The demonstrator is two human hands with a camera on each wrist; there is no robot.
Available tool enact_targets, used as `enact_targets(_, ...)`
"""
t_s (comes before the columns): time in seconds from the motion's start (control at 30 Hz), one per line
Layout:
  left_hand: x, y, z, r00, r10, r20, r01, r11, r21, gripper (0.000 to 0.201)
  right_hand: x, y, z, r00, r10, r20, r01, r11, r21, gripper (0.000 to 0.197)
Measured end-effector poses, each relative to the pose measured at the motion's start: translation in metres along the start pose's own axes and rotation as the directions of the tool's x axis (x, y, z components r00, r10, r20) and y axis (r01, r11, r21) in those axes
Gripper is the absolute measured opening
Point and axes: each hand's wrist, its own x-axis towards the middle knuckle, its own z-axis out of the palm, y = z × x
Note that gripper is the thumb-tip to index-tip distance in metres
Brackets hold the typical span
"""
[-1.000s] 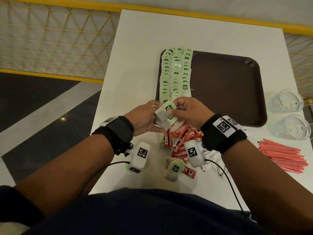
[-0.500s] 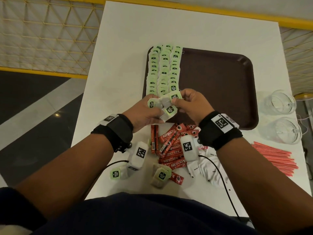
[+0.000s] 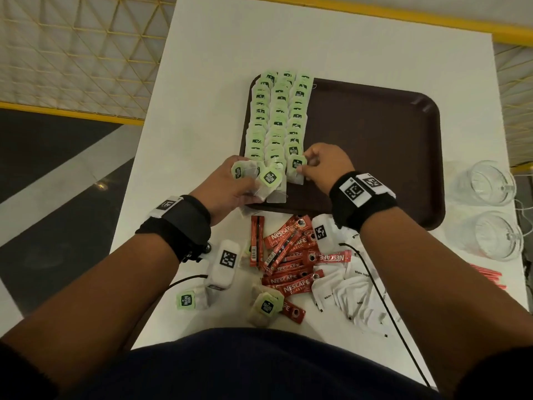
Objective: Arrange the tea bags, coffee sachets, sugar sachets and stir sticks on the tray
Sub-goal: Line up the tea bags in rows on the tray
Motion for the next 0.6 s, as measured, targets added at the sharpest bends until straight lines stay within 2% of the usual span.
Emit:
enact_targets(0.2, -0.002, 0.0, -0.001, 0.999, 0.052, -0.008, -0.052, 0.999, 0.013, 0.045, 0.008, -0.007, 0.007, 0.991, 0.071, -0.116, -0.065, 0.996, 0.053, 0.021)
enact_targets(0.33, 0.0, 0.0, -0.002, 0.996, 0.089, -0.015, -0.089, 0.996, -0.008, 0.045, 0.003, -0.006, 0.006, 0.979, 0.121, -0.166, -0.098, 0.986, 0.137, 0.031)
enact_targets(0.4, 0.001, -0.001, -0.002, 0.995, 0.1, -0.021, -0.101, 0.995, -0.017, 0.043, -0.005, -0.01, 0.002, 0.977, 0.114, -0.179, -0.086, 0.984, 0.158, 0.026)
enact_targets(0.47, 0.003, -0.002, -0.001, 0.994, 0.108, -0.033, -0.108, 0.994, -0.02, 0.041, -0.017, -0.017, -0.004, 0.99, 0.099, -0.098, -0.071, 0.965, 0.252, 0.02)
enact_targets(0.53, 0.006, -0.004, 0.002, 0.993, 0.117, -0.034, -0.118, 0.993, -0.018, 0.04, -0.033, -0.027, -0.007, 0.993, 0.08, 0.082, -0.106, 0.912, 0.397, 0.022)
enact_targets(0.6, 0.009, -0.005, 0.006, 0.991, 0.133, -0.02, -0.133, 0.991, -0.013, 0.04, -0.043, -0.031, -0.004, 0.982, 0.043, 0.182, -0.119, 0.895, 0.431, 0.028)
